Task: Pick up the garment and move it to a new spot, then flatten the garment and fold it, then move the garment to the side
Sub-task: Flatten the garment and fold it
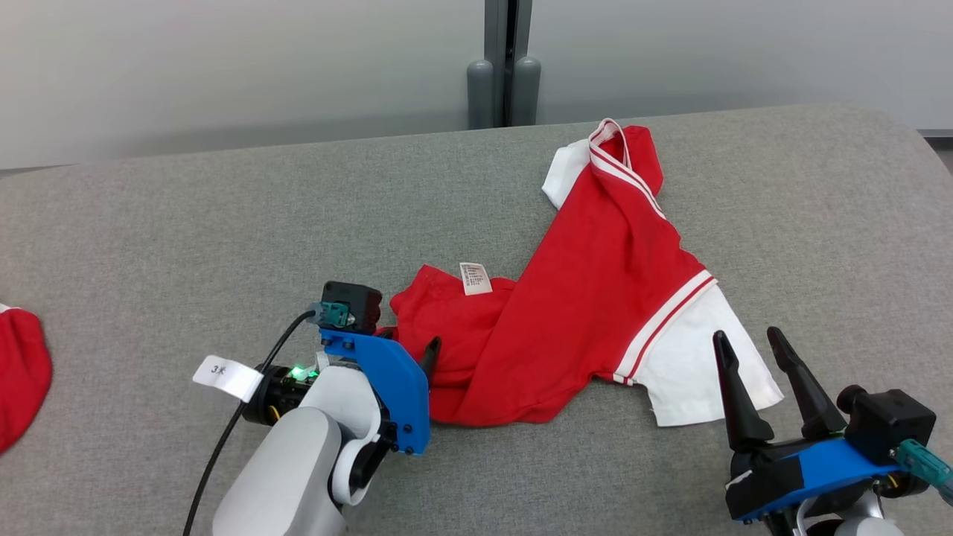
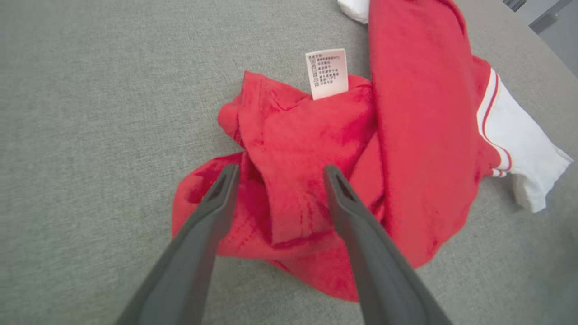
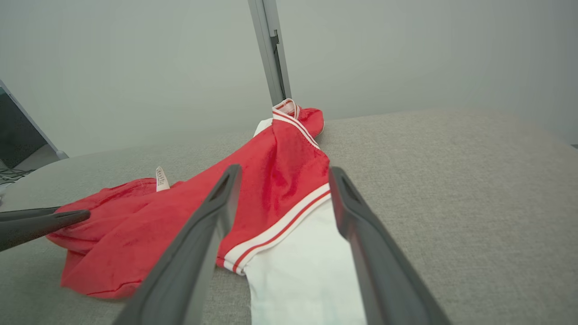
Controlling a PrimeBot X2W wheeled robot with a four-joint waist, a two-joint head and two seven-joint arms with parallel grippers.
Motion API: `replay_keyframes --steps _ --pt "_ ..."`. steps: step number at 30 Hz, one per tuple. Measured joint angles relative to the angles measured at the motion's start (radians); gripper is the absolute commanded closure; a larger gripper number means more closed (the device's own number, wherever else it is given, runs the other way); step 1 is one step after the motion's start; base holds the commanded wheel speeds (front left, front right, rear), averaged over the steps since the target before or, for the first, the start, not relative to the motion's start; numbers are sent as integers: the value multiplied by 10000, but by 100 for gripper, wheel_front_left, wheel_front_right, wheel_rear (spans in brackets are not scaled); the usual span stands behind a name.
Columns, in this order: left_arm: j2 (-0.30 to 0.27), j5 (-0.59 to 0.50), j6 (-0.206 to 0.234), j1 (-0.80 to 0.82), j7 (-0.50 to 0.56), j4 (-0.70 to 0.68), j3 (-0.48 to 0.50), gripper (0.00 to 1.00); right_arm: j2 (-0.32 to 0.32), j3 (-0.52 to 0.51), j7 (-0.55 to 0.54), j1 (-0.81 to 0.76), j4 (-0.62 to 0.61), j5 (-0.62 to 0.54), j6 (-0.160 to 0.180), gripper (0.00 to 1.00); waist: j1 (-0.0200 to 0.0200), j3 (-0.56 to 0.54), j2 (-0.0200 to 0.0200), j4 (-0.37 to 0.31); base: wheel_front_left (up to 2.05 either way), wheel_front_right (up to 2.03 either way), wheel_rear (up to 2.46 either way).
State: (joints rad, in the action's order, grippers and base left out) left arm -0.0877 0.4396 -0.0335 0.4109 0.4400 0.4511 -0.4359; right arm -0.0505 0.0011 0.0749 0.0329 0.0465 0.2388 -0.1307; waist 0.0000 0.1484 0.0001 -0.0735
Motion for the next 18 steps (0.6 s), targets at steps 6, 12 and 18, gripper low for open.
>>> replay_keyframes --steps 6,12,18 --pt "13 219 -65 64 529 -84 -136 0 0 6 29 88 38 0 0 0 0 63 0 -77 0 0 0" --pt "21 337 -332 63 382 -259 -303 100 0 8 59 165 90 17 0 0 0 82 0 -114 0 0 0" --pt "17 694 -556 -152 -274 -779 -240 100 2 -111 73 150 115 75 0 0 0 10 0 20 0 0 0"
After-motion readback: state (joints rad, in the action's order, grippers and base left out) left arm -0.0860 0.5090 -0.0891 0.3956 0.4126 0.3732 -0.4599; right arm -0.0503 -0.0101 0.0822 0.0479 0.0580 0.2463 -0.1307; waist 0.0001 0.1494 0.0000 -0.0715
